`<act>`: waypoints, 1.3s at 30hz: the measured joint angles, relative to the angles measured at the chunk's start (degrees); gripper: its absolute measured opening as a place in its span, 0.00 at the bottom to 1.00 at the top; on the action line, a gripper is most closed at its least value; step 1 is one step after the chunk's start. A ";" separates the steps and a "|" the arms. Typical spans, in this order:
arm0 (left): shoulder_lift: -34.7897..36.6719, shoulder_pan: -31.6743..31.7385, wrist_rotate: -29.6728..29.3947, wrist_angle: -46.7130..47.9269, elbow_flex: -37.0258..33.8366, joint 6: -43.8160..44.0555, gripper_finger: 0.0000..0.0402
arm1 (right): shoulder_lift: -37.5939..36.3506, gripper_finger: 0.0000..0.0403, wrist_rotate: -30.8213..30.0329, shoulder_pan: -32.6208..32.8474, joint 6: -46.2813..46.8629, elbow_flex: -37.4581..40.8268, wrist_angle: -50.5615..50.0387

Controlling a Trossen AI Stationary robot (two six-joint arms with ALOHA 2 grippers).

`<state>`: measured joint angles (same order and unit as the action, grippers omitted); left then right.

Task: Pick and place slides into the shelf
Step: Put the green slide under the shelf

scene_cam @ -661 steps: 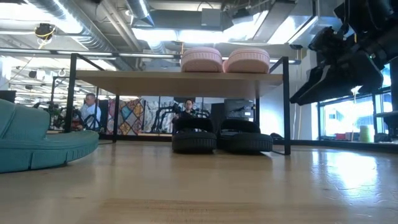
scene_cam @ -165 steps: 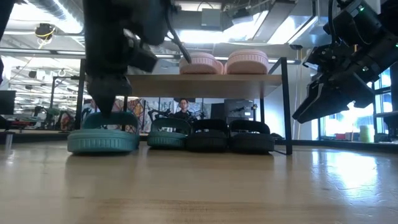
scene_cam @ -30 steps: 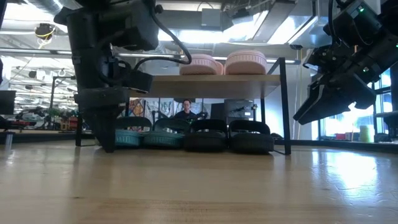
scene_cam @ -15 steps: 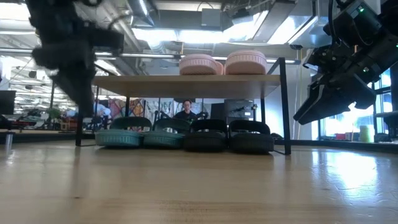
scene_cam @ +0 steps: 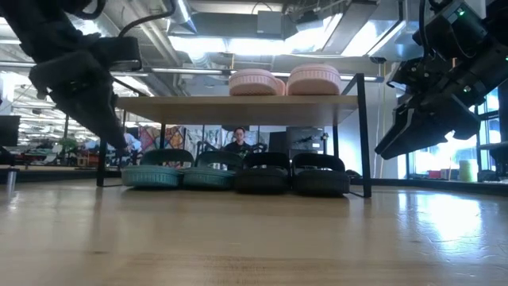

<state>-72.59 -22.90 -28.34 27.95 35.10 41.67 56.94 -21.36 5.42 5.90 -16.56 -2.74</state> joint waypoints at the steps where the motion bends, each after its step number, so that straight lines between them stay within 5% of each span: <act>1: 0.01 0.00 -0.03 -0.02 -0.01 0.00 0.42 | 0.01 0.64 0.01 0.01 0.01 0.00 0.00; 18: -4.93 0.26 -7.18 -7.70 0.10 -15.26 0.42 | 0.01 0.64 0.00 0.01 -0.21 0.00 0.22; 39: -12.33 6.21 -12.67 -7.20 0.17 -15.17 0.42 | 0.01 0.64 0.00 0.00 -0.37 0.00 0.23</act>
<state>-84.93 -16.68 -41.01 20.75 35.27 26.50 56.95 -21.36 5.41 5.52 -16.56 -2.50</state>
